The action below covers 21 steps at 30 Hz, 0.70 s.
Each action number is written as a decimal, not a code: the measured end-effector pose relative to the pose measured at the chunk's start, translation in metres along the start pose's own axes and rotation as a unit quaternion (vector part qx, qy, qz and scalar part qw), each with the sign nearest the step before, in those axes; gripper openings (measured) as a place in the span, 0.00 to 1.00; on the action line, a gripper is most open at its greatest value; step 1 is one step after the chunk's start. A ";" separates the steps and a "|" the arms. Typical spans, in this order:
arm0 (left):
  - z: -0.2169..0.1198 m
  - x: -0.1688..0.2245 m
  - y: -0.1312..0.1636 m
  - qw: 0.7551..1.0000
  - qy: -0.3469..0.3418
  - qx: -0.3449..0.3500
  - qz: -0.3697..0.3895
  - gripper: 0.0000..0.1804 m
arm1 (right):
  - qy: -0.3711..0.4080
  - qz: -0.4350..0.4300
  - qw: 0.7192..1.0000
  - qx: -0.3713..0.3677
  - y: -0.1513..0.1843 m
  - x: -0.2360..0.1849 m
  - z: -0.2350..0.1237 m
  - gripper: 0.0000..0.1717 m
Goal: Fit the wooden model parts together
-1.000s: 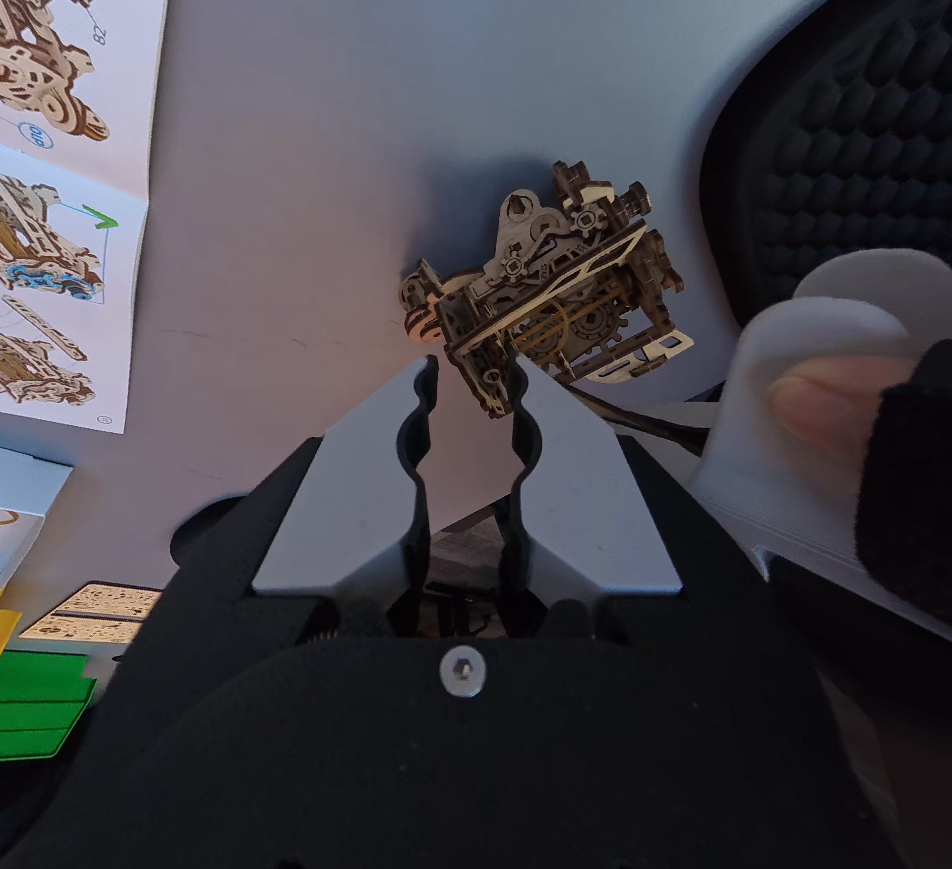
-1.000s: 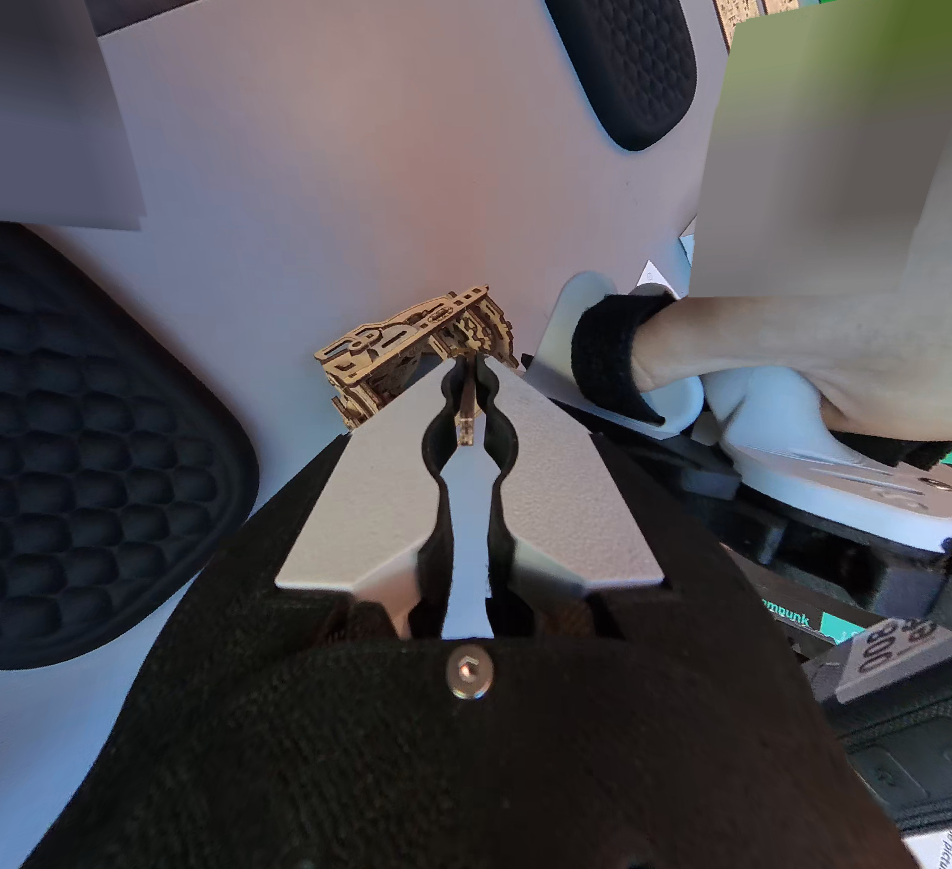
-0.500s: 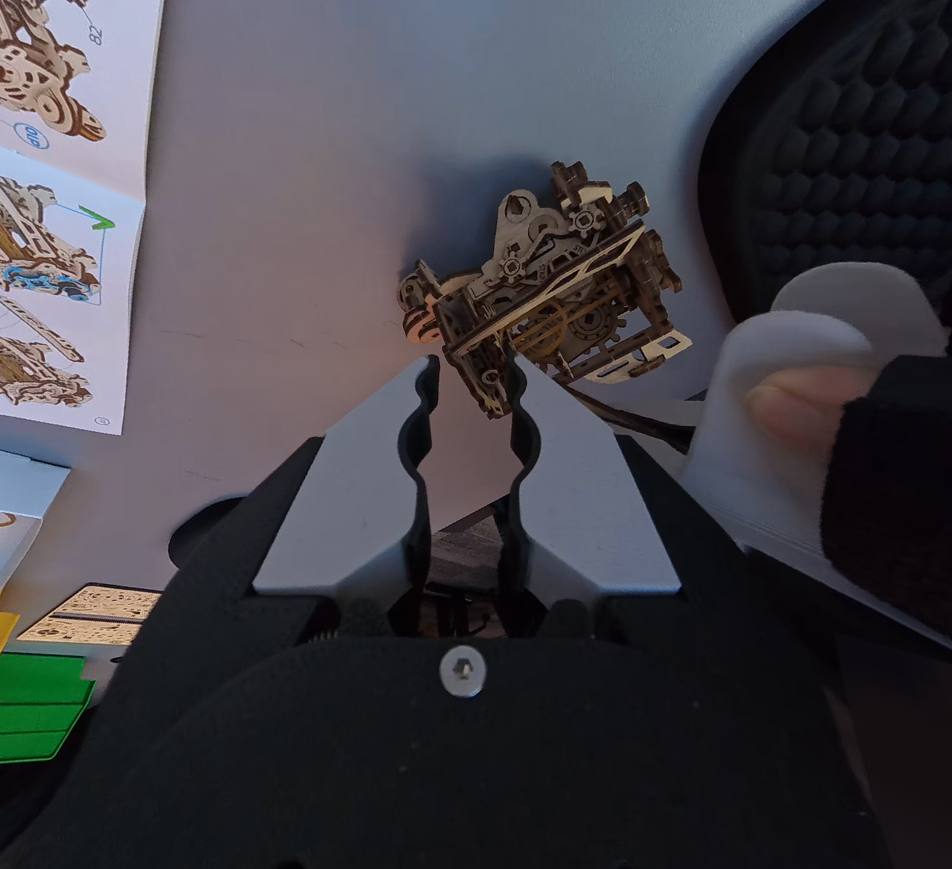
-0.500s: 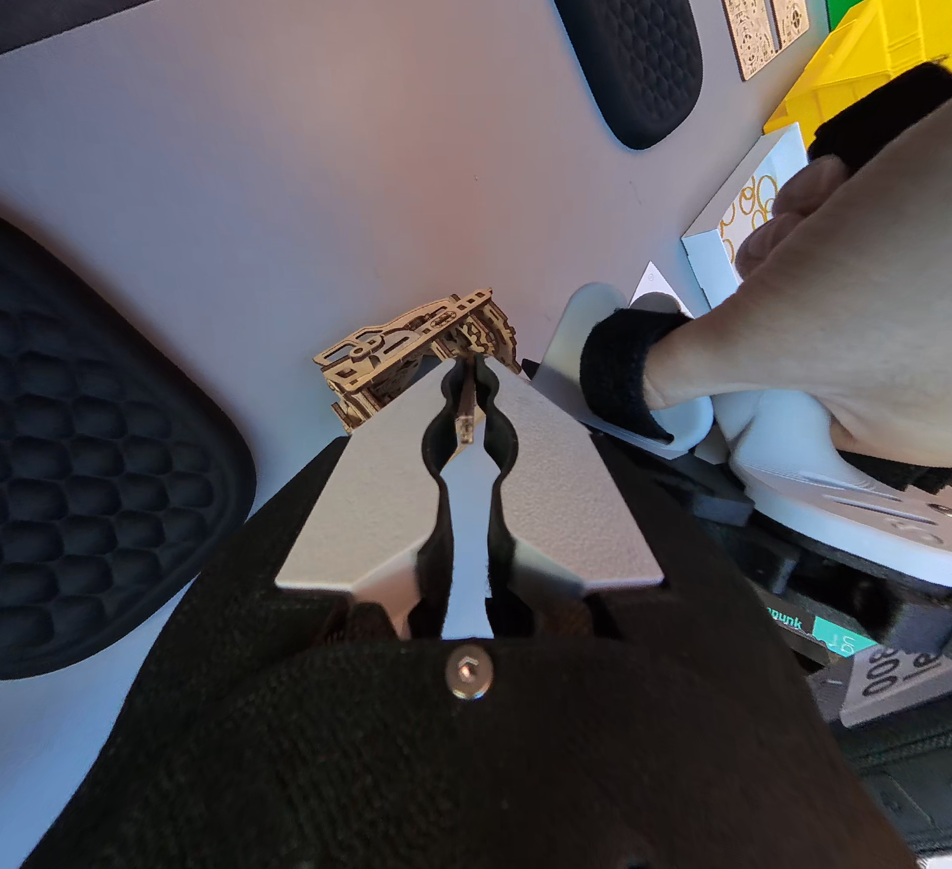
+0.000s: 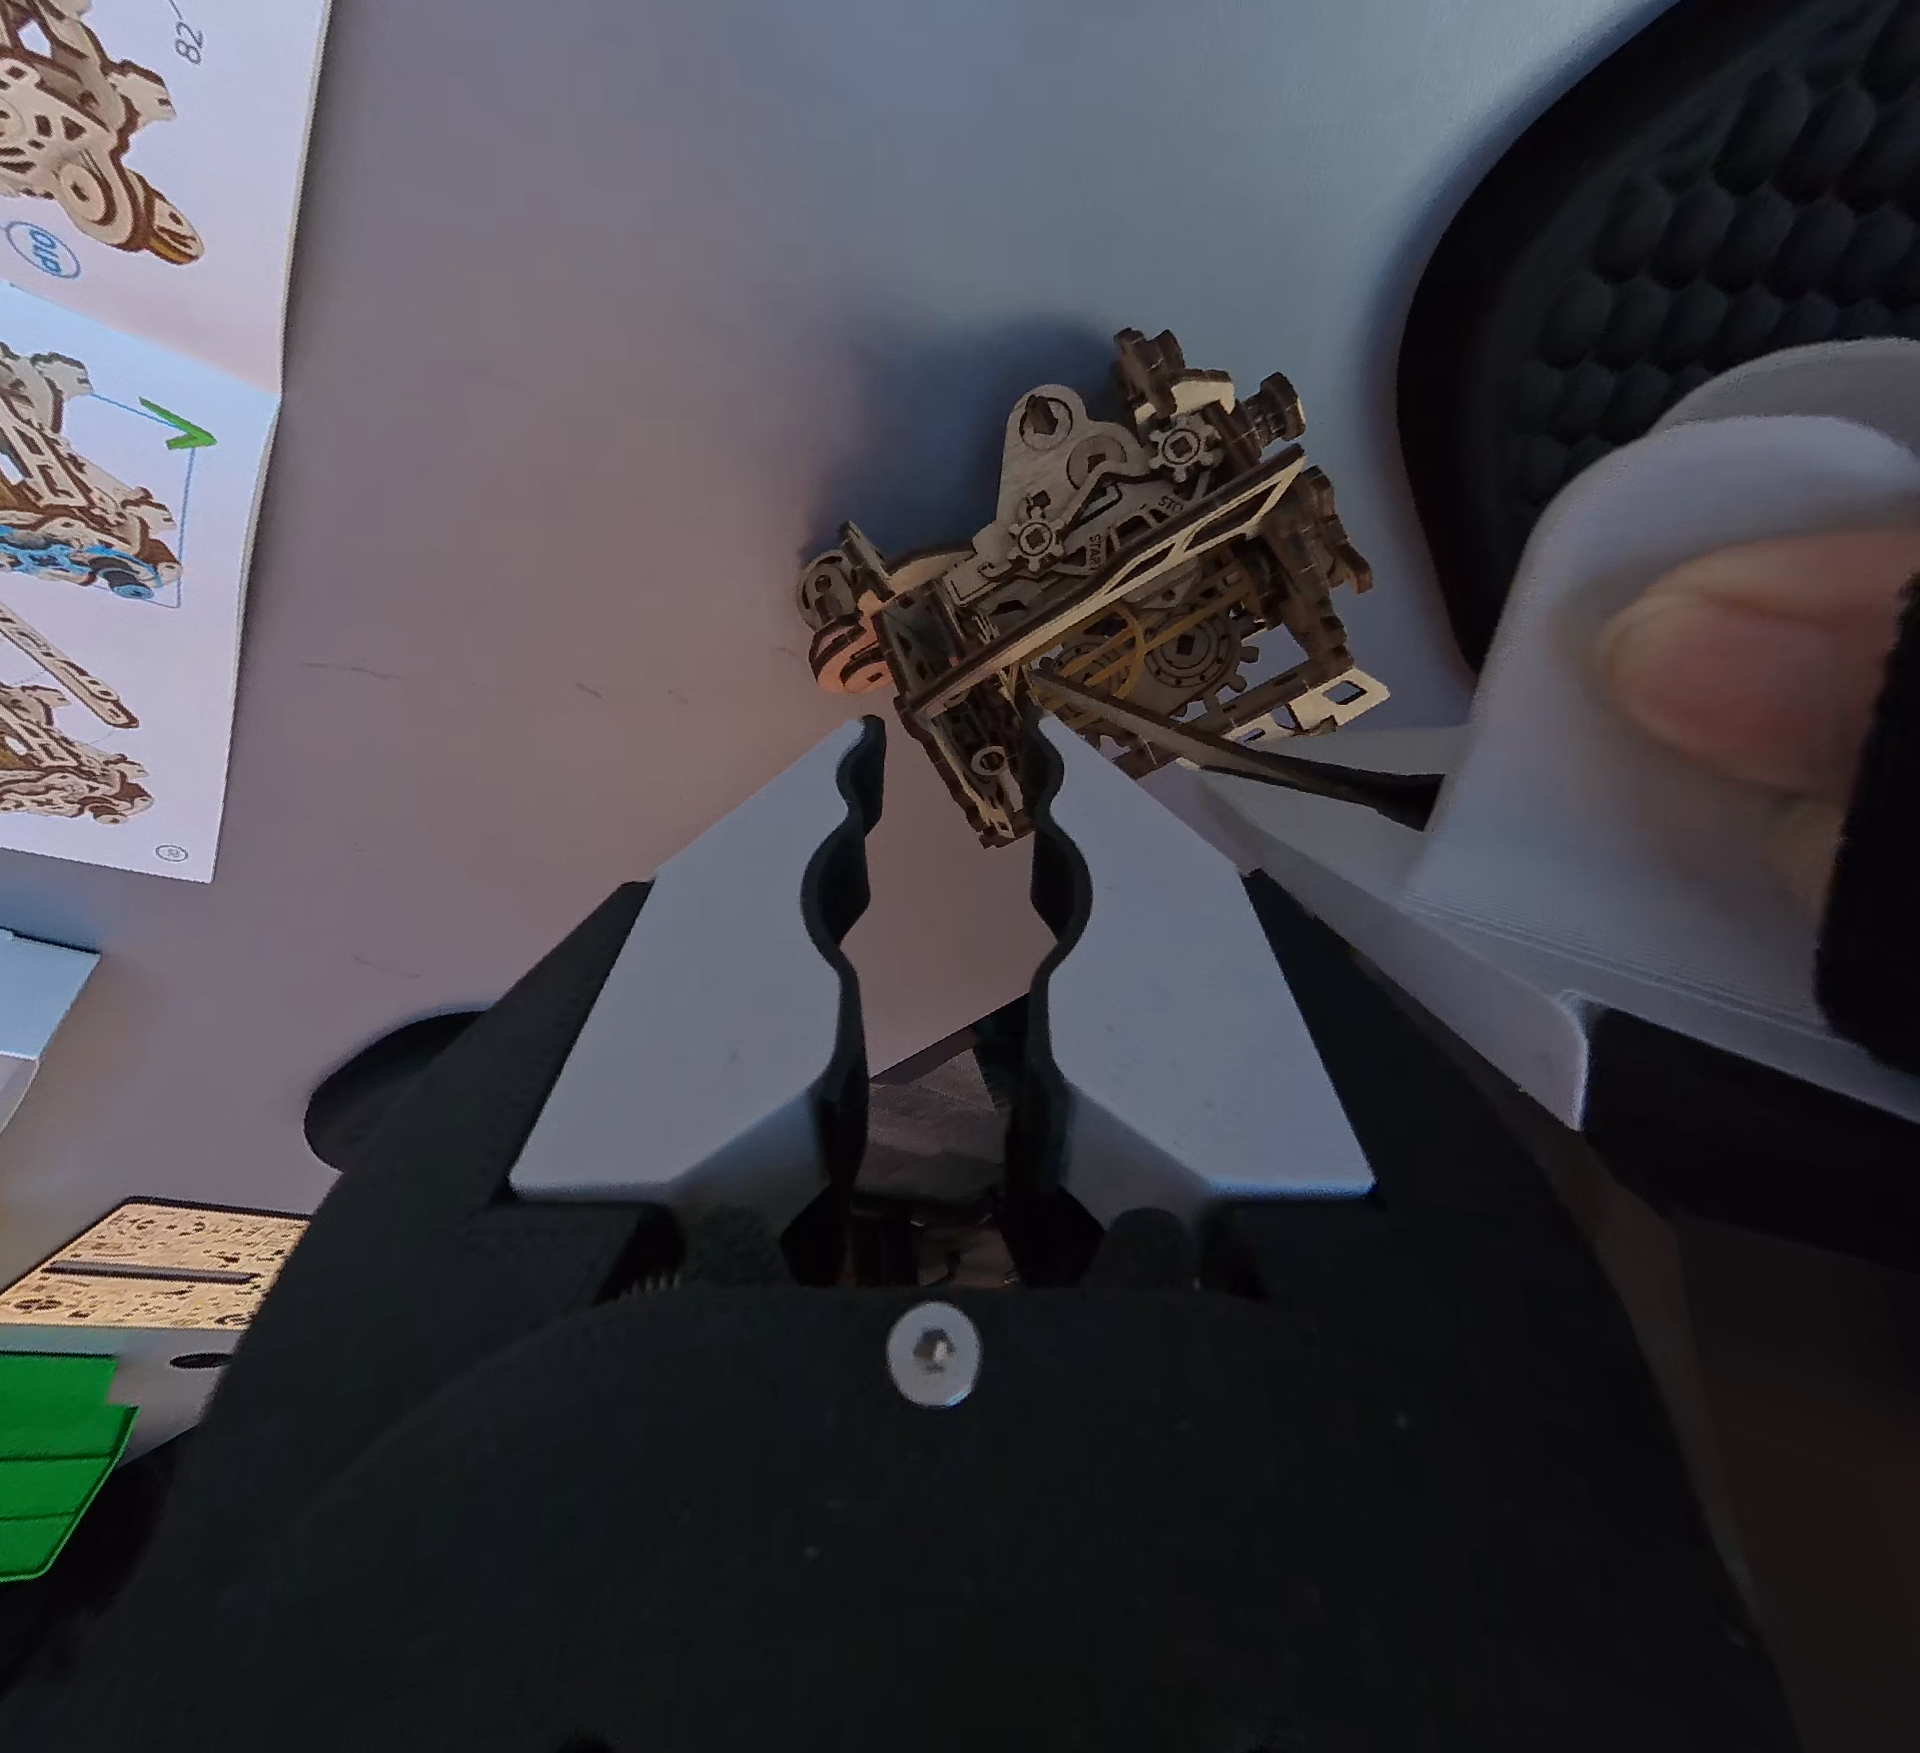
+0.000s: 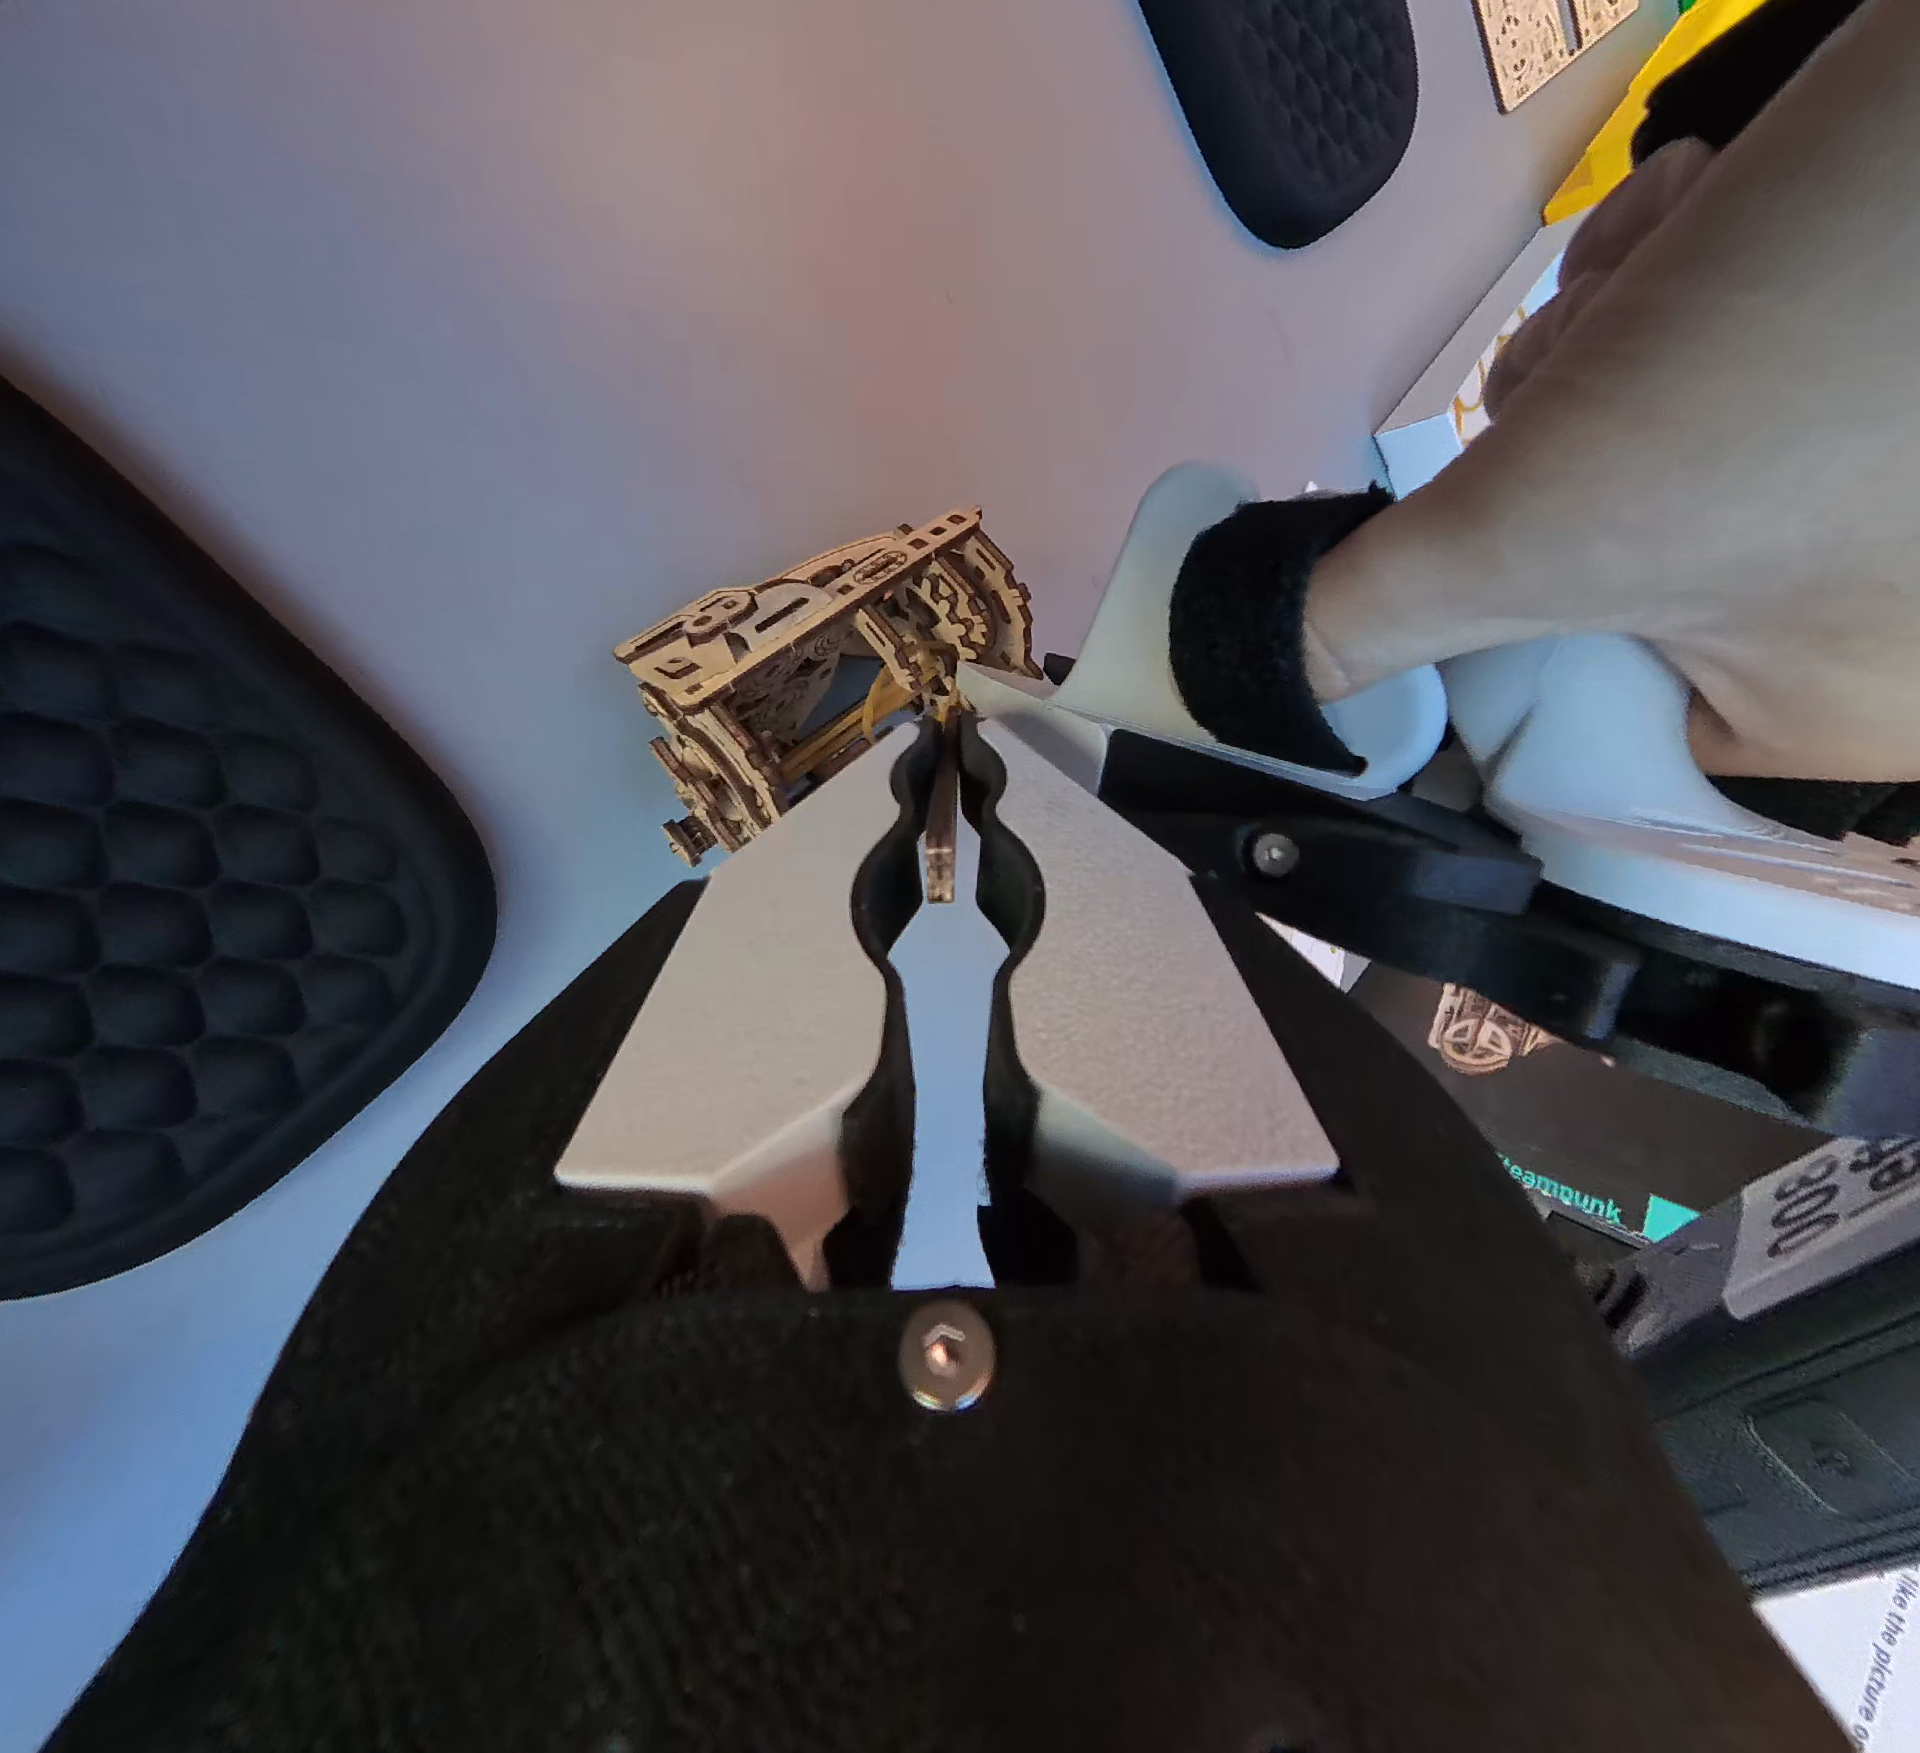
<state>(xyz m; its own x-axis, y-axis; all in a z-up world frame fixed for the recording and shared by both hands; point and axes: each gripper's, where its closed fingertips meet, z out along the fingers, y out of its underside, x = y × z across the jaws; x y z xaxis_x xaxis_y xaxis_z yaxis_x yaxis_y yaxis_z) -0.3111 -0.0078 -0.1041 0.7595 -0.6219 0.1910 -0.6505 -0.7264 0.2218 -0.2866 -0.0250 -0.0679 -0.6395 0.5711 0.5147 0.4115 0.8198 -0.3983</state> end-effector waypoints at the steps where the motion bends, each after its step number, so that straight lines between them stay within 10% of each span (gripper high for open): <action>1: 0.000 0.000 0.000 1.000 -0.001 0.000 0.001 0.13 | -0.001 -0.001 1.000 0.005 0.000 0.000 0.001 0.01; 21: 0.000 -0.001 0.000 1.000 0.002 0.003 0.000 0.13 | -0.004 -0.014 0.999 0.032 -0.003 -0.002 0.009 0.01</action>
<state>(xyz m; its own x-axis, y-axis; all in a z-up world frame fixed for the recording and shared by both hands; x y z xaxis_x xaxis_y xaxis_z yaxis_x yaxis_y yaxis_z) -0.3119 -0.0076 -0.1043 0.7590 -0.6214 0.1942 -0.6510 -0.7276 0.2162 -0.2923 -0.0286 -0.0742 -0.6555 0.5476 0.5200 0.3511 0.8306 -0.4321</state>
